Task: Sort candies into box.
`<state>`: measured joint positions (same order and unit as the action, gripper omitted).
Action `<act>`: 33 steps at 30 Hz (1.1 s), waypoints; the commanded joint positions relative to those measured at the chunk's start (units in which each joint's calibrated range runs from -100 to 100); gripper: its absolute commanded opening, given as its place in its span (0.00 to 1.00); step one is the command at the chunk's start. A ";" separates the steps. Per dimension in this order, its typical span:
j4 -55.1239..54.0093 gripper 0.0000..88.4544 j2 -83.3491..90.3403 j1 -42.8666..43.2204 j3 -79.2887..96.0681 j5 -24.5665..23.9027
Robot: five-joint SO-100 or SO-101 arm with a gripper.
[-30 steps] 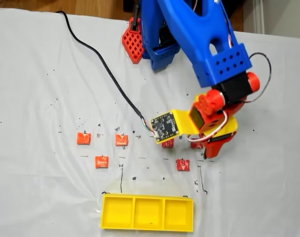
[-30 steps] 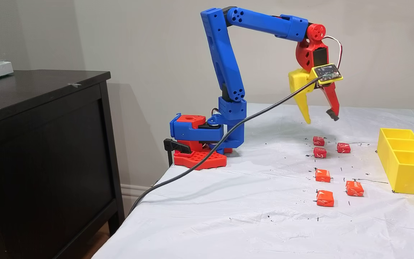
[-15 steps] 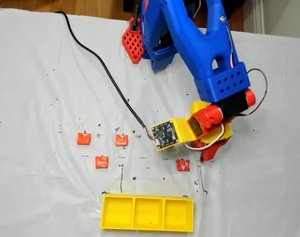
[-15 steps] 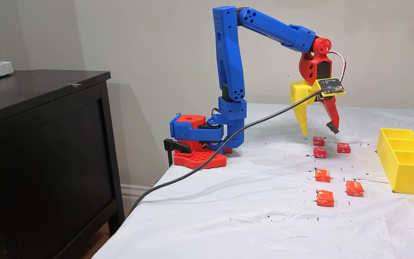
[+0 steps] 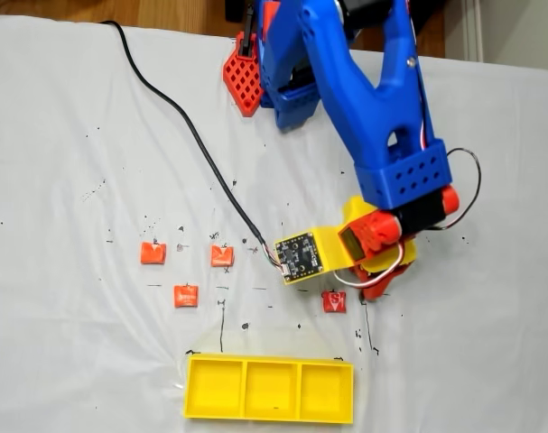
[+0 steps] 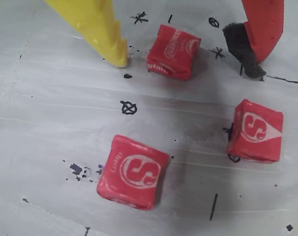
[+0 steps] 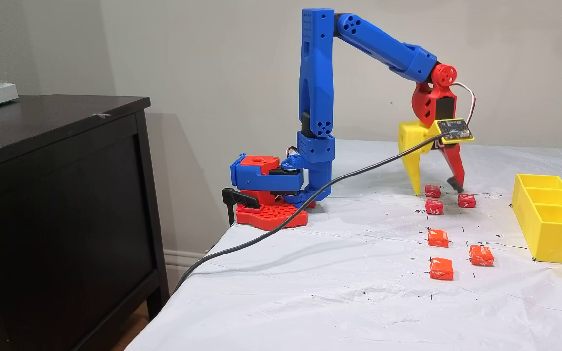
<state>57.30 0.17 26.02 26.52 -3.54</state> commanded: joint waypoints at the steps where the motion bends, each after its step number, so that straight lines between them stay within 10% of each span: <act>1: -1.35 0.32 0.51 1.24 -2.17 0.29; 9: -2.00 0.00 -0.34 2.24 -0.07 1.07; 33: -2.82 0.00 20.19 -11.71 -15.00 3.13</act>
<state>58.57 15.74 17.21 19.50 -1.10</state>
